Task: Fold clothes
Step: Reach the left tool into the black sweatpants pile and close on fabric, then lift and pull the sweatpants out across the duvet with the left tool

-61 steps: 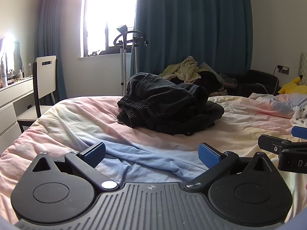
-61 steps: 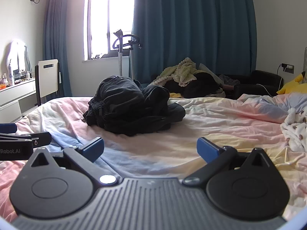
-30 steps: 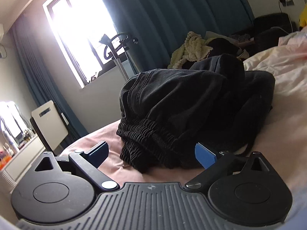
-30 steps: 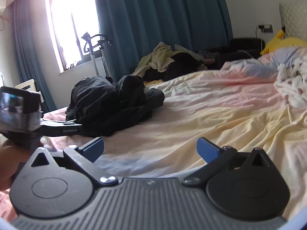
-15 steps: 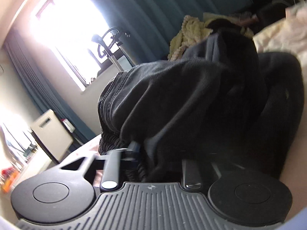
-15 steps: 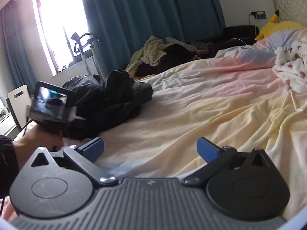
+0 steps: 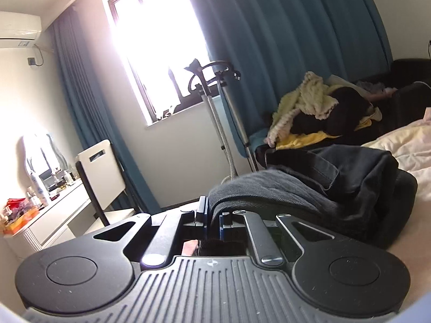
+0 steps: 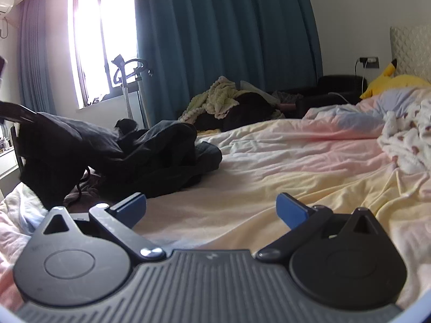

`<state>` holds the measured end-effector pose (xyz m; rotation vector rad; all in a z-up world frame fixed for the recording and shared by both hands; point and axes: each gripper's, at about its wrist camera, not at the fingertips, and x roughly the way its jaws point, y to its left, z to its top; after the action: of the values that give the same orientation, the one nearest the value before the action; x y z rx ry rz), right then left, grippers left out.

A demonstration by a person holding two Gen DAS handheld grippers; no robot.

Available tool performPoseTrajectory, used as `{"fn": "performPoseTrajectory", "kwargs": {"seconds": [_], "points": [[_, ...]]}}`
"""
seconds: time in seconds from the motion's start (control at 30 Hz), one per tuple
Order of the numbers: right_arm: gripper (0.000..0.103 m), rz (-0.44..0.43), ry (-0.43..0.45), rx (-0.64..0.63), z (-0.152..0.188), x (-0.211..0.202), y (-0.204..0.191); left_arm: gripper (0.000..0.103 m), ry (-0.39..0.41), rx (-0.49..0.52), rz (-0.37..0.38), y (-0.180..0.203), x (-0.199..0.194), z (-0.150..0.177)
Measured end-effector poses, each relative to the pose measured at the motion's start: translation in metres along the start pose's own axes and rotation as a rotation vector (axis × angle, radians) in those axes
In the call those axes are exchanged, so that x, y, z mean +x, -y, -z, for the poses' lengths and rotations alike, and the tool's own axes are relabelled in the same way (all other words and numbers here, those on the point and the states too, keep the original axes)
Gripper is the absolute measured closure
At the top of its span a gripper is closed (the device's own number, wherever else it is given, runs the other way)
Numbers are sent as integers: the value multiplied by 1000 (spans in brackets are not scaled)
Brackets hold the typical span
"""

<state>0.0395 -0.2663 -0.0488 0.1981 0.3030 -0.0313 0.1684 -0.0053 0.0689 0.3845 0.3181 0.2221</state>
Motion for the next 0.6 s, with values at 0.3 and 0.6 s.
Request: {"fn": "performPoseTrajectory", "kwargs": {"seconds": [0.3,0.6], "points": [[0,-16,40,-83,-1,-22,-14,96,16,61,-91,-111,-65,15],[0,-30,61,-131,-2,-30,-22,95,-232,-32,-227,-212,-53,147]]}}
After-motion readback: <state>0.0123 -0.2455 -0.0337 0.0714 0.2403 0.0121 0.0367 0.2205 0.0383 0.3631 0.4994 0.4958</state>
